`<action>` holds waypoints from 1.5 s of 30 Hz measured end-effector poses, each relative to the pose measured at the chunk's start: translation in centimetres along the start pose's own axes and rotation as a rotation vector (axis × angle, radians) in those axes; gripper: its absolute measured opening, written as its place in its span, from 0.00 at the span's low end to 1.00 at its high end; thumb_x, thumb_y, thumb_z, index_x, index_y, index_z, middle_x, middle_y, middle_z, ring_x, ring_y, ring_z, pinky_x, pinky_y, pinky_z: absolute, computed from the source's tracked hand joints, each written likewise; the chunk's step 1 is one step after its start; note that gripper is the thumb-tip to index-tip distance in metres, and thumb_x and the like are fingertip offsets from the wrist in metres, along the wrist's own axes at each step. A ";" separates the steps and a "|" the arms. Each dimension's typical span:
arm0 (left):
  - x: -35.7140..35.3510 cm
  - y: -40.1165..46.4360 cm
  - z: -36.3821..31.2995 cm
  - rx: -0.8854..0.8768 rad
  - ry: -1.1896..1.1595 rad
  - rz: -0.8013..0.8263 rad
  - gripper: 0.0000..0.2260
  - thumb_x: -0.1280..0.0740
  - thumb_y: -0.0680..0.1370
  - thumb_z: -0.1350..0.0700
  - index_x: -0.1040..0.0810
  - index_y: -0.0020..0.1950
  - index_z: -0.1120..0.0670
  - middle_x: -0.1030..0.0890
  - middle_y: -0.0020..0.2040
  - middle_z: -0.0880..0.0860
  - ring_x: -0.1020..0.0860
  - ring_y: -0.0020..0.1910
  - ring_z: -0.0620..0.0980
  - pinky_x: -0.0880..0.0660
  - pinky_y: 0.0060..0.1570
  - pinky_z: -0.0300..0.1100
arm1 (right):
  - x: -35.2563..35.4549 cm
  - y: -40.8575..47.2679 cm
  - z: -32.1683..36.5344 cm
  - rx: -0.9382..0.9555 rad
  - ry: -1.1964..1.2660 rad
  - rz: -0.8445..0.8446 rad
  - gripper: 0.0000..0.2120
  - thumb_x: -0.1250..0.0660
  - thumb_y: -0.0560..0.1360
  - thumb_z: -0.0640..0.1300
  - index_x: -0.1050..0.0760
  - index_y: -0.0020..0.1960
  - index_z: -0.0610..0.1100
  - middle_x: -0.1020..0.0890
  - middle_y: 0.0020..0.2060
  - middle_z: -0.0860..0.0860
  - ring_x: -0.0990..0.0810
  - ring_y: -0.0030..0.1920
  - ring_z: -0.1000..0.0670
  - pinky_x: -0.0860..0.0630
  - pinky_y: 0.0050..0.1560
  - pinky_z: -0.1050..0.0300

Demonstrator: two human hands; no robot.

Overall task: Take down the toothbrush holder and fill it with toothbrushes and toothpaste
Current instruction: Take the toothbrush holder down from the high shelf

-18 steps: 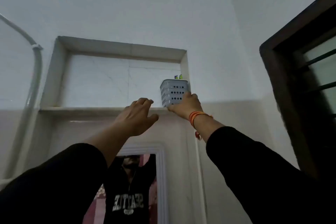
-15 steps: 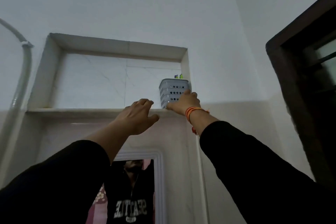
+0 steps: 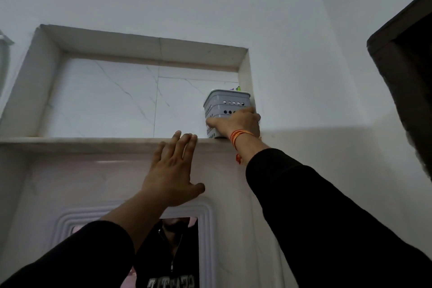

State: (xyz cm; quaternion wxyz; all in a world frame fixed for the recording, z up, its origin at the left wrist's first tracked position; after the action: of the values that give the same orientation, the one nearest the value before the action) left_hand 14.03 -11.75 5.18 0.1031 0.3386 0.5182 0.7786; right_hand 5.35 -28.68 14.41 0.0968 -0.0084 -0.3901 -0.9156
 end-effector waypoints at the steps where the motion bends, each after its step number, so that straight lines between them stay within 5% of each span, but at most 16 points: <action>1: 0.0 0.0 0.0 -0.005 0.004 0.002 0.53 0.40 0.68 0.30 0.63 0.83 0.50 0.60 0.84 0.50 0.66 0.82 0.50 0.60 0.80 0.55 | 0.6 -0.3 0.1 0.004 0.021 0.001 0.57 0.21 0.52 0.67 0.38 0.70 0.39 0.28 0.60 0.42 0.22 0.56 0.42 0.25 0.45 0.53; 5: 0.7 0.0 0.1 -0.006 -0.007 0.060 0.53 0.37 0.68 0.32 0.62 0.83 0.51 0.58 0.84 0.50 0.64 0.82 0.51 0.59 0.80 0.55 | 3.2 -1.8 0.7 -0.021 0.117 0.035 0.52 0.21 0.55 0.64 0.38 0.68 0.41 0.31 0.55 0.45 0.25 0.50 0.43 0.30 0.43 0.54; 8: 1.8 -0.1 0.2 -0.004 -0.064 0.124 0.50 0.35 0.71 0.35 0.59 0.83 0.51 0.56 0.84 0.50 0.61 0.83 0.50 0.55 0.81 0.55 | 5.0 -3.3 1.1 -0.011 0.157 0.043 0.52 0.20 0.55 0.62 0.39 0.69 0.41 0.29 0.60 0.43 0.23 0.56 0.42 0.26 0.47 0.52; 13: 4.7 -2.7 0.4 -0.007 -0.215 0.110 0.40 0.33 0.76 0.43 0.46 0.82 0.53 0.43 0.82 0.53 0.42 0.81 0.54 0.39 0.77 0.53 | 7.8 -7.0 1.2 0.026 0.144 0.027 0.54 0.19 0.52 0.63 0.38 0.68 0.39 0.27 0.62 0.43 0.22 0.60 0.41 0.22 0.57 0.49; 16: 6.0 -6.0 0.4 -0.001 -0.278 0.080 0.35 0.33 0.76 0.45 0.39 0.80 0.53 0.34 0.79 0.53 0.33 0.75 0.55 0.33 0.72 0.52 | 7.9 -11.2 0.2 0.009 0.175 0.087 0.56 0.21 0.45 0.66 0.39 0.63 0.42 0.23 0.59 0.45 0.20 0.56 0.43 0.19 0.58 0.46; 19: 6.3 -10.3 0.1 0.016 -0.366 0.081 0.31 0.33 0.76 0.46 0.35 0.78 0.52 0.31 0.76 0.52 0.30 0.72 0.54 0.30 0.68 0.52 | 6.8 -16.3 -2.1 0.002 0.126 0.143 0.50 0.19 0.49 0.65 0.40 0.59 0.44 0.22 0.55 0.47 0.19 0.52 0.46 0.17 0.54 0.47; 26: 1.9 -25.0 -0.5 0.087 -0.585 0.203 0.19 0.33 0.75 0.51 0.26 0.65 0.50 0.23 0.62 0.48 0.24 0.60 0.50 0.24 0.54 0.49 | 4.0 -31.1 -11.3 -0.070 0.030 0.145 0.55 0.17 0.53 0.63 0.41 0.67 0.41 0.24 0.62 0.46 0.21 0.60 0.43 0.20 0.56 0.48; 32: -5.2 -39.5 -2.1 0.176 -0.662 0.419 0.19 0.33 0.75 0.50 0.25 0.66 0.50 0.21 0.61 0.50 0.24 0.61 0.51 0.24 0.58 0.49 | 2.1 -44.4 -21.1 -0.144 0.007 0.206 0.55 0.15 0.53 0.58 0.40 0.70 0.44 0.26 0.65 0.47 0.21 0.59 0.44 0.24 0.48 0.56; 36: -10.7 -48.2 -3.2 0.254 -0.659 0.650 0.20 0.34 0.76 0.49 0.24 0.67 0.50 0.21 0.65 0.49 0.25 0.65 0.50 0.26 0.64 0.49 | 0.9 -51.2 -28.2 -0.281 -0.057 0.240 0.56 0.15 0.51 0.60 0.41 0.69 0.44 0.25 0.64 0.46 0.21 0.59 0.42 0.19 0.51 0.49; 45: -23.1 -59.4 -4.1 0.247 -0.428 1.153 0.17 0.34 0.77 0.47 0.21 0.64 0.50 0.19 0.60 0.54 0.22 0.60 0.57 0.23 0.58 0.51 | -1.9 -61.5 -43.4 -0.453 -0.100 0.374 0.57 0.14 0.49 0.57 0.40 0.69 0.45 0.22 0.62 0.44 0.18 0.56 0.41 0.18 0.49 0.48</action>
State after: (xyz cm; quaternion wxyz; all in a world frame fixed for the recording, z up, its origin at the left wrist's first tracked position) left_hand 17.42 -0.34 -57.57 -0.2718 0.7215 0.3063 0.5583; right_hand -1.44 -17.78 -59.75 0.2401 -0.1469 -0.1717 -0.9441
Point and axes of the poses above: each hand's wrist, its own y-axis towards the middle knuckle, its own x-axis out of the back of the hand, z = x × y, the point moved 9 cm from there along y, towards the middle knuckle
